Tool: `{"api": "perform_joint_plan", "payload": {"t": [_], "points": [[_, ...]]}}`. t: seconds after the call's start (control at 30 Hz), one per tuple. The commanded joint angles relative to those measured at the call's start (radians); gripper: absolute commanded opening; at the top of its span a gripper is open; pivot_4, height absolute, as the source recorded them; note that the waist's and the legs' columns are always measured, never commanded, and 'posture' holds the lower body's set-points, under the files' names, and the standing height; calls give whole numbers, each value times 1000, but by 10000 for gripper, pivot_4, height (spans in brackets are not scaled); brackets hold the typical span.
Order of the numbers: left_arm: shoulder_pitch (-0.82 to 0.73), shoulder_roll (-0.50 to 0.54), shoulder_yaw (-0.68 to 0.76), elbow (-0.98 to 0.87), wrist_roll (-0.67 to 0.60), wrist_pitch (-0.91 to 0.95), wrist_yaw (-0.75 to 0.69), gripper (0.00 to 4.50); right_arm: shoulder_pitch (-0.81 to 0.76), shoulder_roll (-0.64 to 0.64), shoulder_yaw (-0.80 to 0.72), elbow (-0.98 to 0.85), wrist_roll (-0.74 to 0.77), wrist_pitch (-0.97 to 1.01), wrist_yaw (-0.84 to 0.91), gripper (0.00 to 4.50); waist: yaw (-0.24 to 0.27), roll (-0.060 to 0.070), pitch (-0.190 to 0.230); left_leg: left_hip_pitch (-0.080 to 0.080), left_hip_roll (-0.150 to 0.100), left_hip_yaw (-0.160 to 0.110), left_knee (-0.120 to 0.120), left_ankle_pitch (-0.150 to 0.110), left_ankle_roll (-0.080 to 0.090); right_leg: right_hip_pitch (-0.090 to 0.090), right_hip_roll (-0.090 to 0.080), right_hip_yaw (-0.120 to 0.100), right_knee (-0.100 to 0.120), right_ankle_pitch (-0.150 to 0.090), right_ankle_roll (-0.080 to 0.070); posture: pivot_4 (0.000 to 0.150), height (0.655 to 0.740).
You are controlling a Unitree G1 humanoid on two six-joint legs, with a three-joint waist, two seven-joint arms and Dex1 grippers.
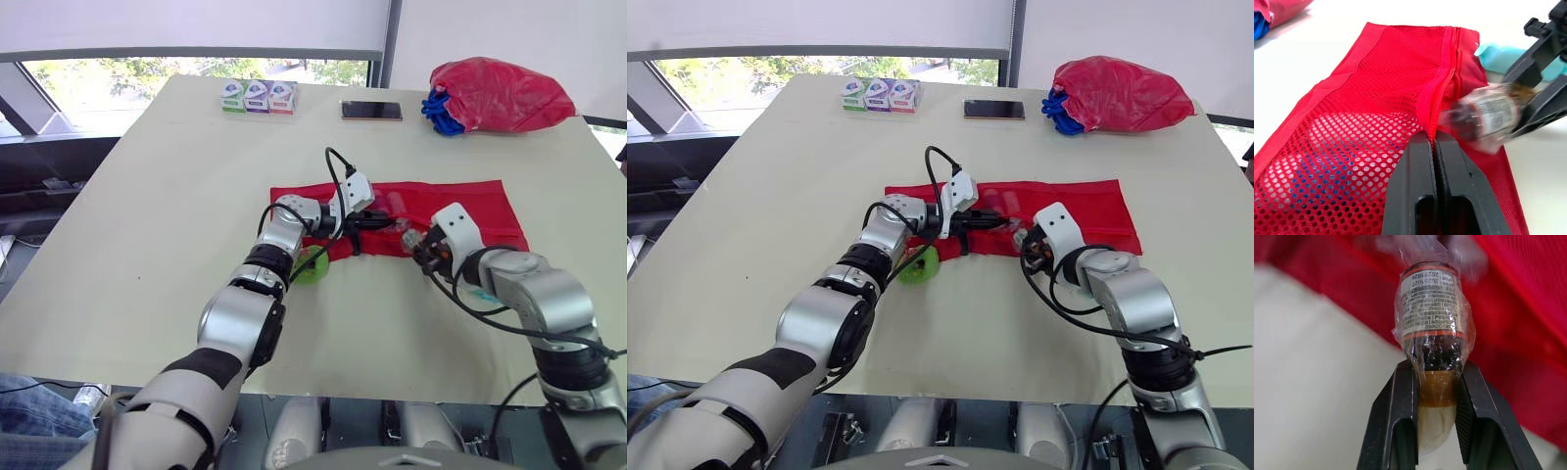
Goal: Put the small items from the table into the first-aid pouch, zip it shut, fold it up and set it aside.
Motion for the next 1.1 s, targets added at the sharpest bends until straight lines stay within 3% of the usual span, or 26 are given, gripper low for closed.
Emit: {"api": "perform_joint_plan", "payload": {"t": [0.03,0.4,0.87,0.9,0.93,1.03,1.1], "points": [[14,-4,-12,-73,-10,-10,6,0,-40,69,-104,-12,-7,64,-90,4011,0,0,0,0,0,0,0,0,0,0,0,0,0,0,0,1500,7400],[63,1,-52,-166,-22,2,-31,0,-78,197,-152,75,-20,48,-231,4011,-4,1,0,0,-1,0,-2,0,0,0,0,0,0,0,0,1500,7400],[118,-5,-92,-260,-28,23,-70,0,-167,346,-213,248,-34,-154,-375,4011,-8,1,0,0,0,1,-2,0,0,0,0,1,-1,0,0,1500,7400],[119,-4,-93,-259,-28,23,-69,0,-166,351,-210,247,-31,-159,-376,14224,-8,1,0,0,0,1,-2,0,0,0,0,1,-1,0,0,1500,7400],[118,-4,-94,-257,-28,23,-68,0,-162,354,-208,243,-27,-160,-377,16460,-9,1,0,0,0,1,-2,0,0,0,0,1,-1,0,0,1500,7400],[107,3,-90,-234,-24,15,-62,0,-130,342,-195,195,-10,-143,-355,29298,-12,1,0,0,0,1,-2,0,0,0,0,1,-1,0,0,1500,7400],[98,8,-88,-216,-21,9,-56,0,-105,321,-185,155,2,-121,-333,29298,-12,1,0,0,0,0,-2,0,0,0,0,1,-1,0,0,1500,7400]]}}
